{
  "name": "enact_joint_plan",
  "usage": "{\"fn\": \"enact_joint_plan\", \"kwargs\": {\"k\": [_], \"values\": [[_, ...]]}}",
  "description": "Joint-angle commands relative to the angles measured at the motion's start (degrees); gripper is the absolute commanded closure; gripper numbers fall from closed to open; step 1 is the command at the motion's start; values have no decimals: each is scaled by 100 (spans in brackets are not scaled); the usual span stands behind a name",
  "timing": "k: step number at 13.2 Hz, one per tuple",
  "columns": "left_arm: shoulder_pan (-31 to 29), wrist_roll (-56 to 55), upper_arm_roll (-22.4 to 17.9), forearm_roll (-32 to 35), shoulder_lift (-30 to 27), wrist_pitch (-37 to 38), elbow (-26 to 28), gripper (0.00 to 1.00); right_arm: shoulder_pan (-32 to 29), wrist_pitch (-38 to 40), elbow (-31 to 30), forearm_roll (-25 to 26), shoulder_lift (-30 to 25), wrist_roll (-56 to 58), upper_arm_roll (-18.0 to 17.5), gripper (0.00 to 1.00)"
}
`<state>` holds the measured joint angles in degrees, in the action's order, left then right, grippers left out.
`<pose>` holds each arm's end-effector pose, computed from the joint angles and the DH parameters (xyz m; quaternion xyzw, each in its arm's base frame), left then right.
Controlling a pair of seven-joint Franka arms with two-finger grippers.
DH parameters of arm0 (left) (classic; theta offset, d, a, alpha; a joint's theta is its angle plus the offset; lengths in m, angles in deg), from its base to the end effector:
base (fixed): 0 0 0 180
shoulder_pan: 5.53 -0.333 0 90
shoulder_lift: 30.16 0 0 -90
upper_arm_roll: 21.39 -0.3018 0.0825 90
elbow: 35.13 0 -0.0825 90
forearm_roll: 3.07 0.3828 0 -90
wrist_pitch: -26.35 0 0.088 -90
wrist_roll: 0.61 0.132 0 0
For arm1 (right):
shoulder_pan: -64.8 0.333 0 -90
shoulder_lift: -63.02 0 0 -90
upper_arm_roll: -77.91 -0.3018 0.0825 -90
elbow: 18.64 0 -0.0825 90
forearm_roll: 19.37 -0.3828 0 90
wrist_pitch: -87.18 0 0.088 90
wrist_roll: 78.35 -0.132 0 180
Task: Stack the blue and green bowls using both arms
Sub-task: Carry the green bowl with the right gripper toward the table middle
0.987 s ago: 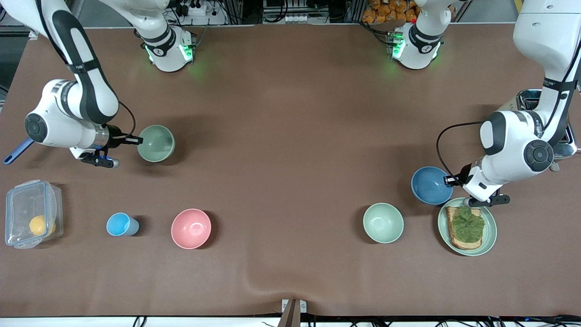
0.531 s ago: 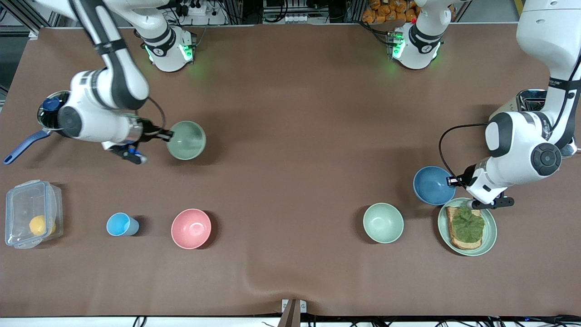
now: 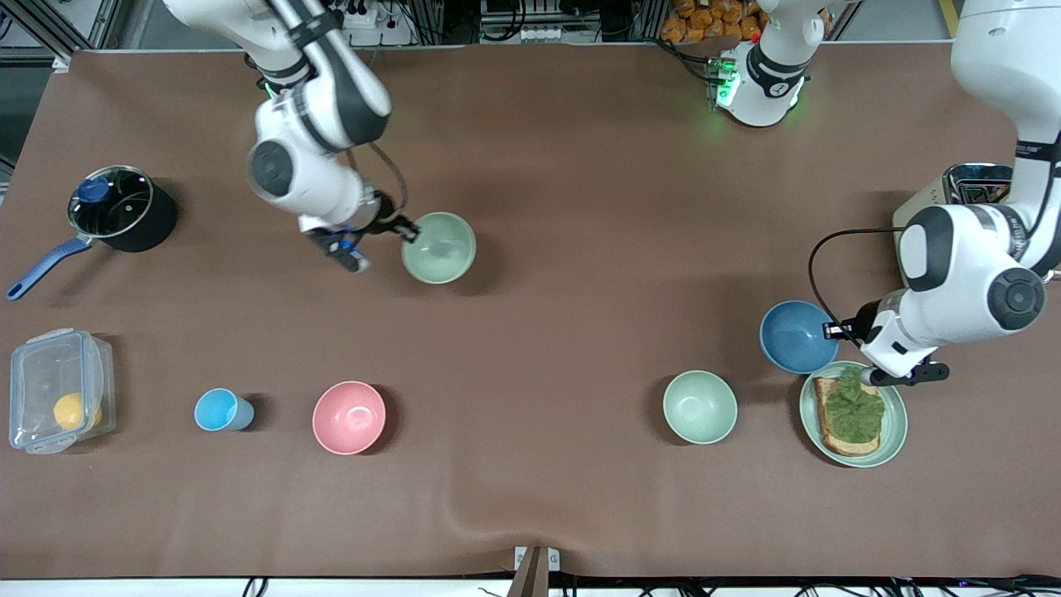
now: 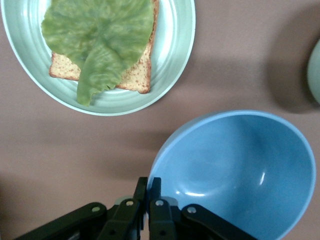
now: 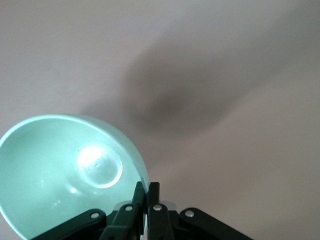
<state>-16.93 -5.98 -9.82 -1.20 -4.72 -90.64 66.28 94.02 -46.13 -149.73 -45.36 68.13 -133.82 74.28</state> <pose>0.6246 0.0069 0.2664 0.9953 0.0426 -0.0826 0.0259 0.4261 0.2940 0.2735 -0.9236 0.3462 0.1310 0.0992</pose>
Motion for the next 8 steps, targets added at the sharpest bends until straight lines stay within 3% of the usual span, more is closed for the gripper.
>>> {"fn": "enact_joint_plan", "kwargs": {"k": [1,8], "values": [[77,36,12,24,-4,527,-436,100,618,-781,-57,-160,174,-814,56,100],[560,-42,56,-80,14,1073,-1132,100,1709,-2366,56,-160,983,-2020,65,100]]}}
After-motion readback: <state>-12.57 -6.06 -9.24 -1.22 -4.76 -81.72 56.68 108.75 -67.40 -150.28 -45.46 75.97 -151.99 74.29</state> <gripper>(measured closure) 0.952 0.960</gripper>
